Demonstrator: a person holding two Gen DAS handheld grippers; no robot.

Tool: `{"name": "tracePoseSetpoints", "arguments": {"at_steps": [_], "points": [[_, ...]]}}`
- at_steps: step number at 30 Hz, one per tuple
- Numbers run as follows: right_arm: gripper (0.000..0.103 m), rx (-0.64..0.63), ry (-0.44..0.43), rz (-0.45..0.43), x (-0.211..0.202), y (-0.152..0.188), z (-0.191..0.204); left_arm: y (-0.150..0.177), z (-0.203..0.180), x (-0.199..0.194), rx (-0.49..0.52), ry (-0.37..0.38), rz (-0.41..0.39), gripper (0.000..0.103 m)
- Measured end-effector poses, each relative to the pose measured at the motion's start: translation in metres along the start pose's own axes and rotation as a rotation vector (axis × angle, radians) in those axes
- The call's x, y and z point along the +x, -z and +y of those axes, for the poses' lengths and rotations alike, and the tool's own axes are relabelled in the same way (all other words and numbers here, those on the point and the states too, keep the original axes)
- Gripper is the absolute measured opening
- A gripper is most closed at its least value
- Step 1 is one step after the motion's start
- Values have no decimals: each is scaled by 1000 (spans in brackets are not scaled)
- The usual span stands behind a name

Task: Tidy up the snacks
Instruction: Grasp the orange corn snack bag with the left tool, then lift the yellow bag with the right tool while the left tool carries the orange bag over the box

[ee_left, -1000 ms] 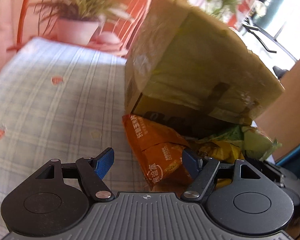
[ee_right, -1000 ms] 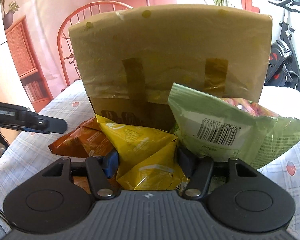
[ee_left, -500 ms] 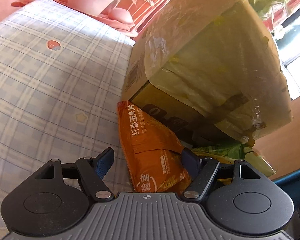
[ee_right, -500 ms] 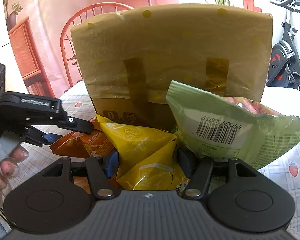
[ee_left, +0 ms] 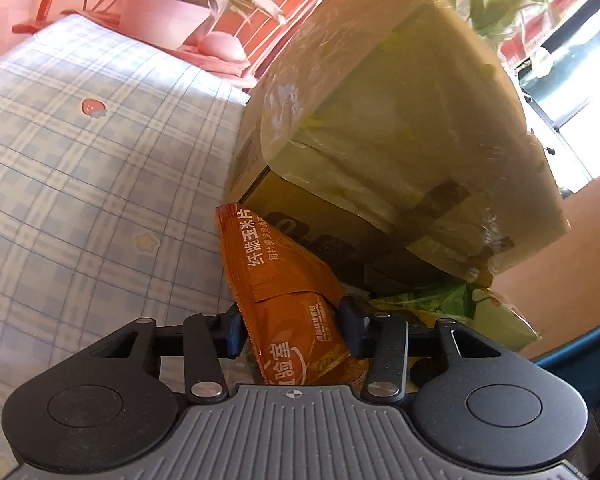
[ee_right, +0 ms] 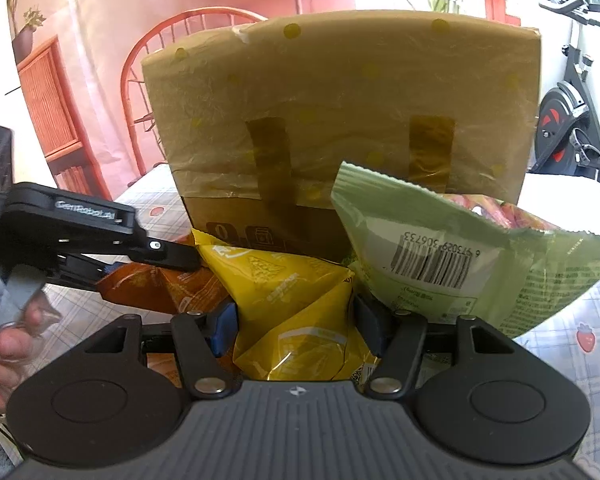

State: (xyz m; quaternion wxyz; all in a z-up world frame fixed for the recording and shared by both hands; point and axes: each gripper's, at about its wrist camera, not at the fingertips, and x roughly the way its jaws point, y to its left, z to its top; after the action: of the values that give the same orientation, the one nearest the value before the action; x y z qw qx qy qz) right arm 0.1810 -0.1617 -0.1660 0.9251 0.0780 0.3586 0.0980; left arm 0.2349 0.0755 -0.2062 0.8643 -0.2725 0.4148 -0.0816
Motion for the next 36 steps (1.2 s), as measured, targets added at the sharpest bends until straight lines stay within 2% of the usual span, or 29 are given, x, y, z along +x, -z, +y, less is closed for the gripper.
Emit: {"name": "tracePoseSetpoints", "arguments": {"at_steps": [5, 11, 19, 24, 29, 36], "points": [[62, 20, -16, -6, -6, -1, -1, -2, -4, -27, 27, 36, -47, 48], [62, 16, -45, -47, -18, -9, 4, -7, -14, -60, 101, 34, -122, 48], [62, 33, -74, -93, -34, -21, 8, -9, -16, -95, 111, 32, -204, 48], [62, 17, -104, -159, -54, -35, 14, -12, -32, -120, 178, 47, -269, 48], [62, 32, -132, -249, -79, -55, 15, -20, -50, -151, 231, 98, -347, 48], [62, 80, -172, -360, -109, -90, 7, -42, -81, -180, 277, 147, -447, 48]]}}
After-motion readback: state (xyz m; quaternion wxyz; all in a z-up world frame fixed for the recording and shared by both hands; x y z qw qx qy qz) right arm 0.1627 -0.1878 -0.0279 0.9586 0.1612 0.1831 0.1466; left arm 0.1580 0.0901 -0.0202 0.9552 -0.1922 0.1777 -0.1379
